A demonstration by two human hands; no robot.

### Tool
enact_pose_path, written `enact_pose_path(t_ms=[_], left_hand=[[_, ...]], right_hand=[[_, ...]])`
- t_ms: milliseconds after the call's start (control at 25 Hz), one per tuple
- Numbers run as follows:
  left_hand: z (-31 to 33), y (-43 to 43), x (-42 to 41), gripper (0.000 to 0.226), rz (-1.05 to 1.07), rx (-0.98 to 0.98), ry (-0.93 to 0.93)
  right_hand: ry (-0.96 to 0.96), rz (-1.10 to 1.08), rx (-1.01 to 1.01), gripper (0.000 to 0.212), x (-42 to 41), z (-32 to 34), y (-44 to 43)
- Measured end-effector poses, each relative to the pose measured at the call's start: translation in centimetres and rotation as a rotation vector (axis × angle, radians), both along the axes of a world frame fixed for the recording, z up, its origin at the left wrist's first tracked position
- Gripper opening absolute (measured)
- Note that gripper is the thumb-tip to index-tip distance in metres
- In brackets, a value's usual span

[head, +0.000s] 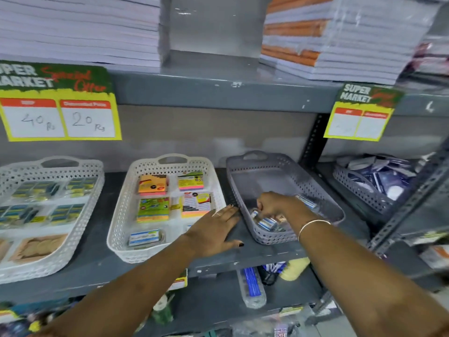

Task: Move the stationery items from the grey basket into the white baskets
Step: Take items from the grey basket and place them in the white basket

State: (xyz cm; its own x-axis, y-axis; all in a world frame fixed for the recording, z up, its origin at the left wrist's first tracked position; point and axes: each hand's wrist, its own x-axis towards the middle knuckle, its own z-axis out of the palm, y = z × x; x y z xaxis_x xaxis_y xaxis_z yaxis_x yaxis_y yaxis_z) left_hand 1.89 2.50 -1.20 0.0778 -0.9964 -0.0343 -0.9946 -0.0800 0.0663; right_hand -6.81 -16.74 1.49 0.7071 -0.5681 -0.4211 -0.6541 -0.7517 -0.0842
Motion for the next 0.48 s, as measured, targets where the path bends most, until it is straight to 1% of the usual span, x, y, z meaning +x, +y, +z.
enact_pose_path(t_ms=[160, 280, 400, 480], left_hand=[[-0.3, 0.0, -0.3, 0.076, 0.018, 0.039, -0.048], [-0.2, 0.2, -0.6, 0.076, 0.037, 0.039, -0.056], [-0.5, 0.2, -0.5, 0.076, 0.043, 0.039, -0.057], [-0.6, 0.0, -0.4, 0.077, 0.044, 0.038, -0.069]], right_hand=[[0.042, 0.035, -0.073, 0.050, -0.2, -1.1, 0.7], [0.091, 0.041, -0.100, 0.053, 0.2, -1.2, 1.0], [0.085, 0.023, -0.102, 0.055, 0.6, -0.3, 1.0], [0.057, 0.001, -0.111, 0.064, 0.7, 0.9, 0.8]])
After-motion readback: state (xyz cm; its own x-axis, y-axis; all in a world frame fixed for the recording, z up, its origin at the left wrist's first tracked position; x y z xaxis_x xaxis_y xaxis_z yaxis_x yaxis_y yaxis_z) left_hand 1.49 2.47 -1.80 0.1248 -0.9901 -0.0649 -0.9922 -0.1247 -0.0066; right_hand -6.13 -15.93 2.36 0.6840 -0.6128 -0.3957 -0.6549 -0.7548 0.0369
